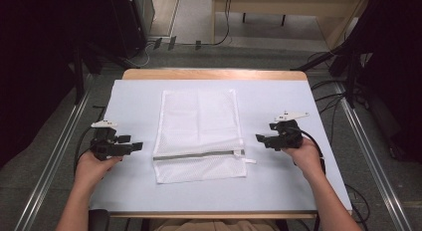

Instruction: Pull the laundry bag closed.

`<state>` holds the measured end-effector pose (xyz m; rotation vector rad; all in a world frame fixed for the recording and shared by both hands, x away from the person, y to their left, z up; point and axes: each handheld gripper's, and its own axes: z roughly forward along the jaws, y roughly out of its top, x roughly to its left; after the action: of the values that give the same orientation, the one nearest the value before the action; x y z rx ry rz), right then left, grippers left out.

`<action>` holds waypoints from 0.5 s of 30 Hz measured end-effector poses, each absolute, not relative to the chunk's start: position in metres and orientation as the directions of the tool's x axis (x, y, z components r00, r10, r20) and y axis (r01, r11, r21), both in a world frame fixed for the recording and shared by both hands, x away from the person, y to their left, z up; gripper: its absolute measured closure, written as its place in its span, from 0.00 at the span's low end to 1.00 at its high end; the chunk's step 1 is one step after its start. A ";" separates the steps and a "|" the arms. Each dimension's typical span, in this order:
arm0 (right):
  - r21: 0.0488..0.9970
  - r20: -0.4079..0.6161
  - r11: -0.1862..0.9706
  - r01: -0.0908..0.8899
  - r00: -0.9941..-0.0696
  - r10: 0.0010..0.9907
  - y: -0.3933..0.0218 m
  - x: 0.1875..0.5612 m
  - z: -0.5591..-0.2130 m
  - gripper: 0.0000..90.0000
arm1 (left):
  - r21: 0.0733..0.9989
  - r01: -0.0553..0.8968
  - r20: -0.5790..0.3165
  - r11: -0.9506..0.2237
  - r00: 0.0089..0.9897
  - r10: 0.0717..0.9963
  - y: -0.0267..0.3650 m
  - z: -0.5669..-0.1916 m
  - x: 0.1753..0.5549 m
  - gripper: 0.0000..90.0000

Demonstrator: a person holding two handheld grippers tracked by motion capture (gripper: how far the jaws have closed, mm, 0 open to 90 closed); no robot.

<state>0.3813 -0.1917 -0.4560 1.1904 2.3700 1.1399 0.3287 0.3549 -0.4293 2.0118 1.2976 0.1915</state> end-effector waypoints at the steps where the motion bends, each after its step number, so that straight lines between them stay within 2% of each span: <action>1: 0.737 0.114 0.360 0.571 -0.631 0.767 -0.192 0.382 -0.456 0.28 | 0.640 0.734 -0.252 -0.228 0.481 0.840 0.354 -0.430 0.329 0.34; 15: 0.709 0.110 0.388 0.589 -0.635 0.765 -0.190 0.383 -0.461 0.28 | 0.625 0.752 -0.266 -0.210 0.458 0.848 0.354 -0.432 0.331 0.32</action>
<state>0.3828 -0.1905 -0.4612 1.2010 2.4117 1.0850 0.3307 0.3535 -0.4324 1.9992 1.3317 0.1738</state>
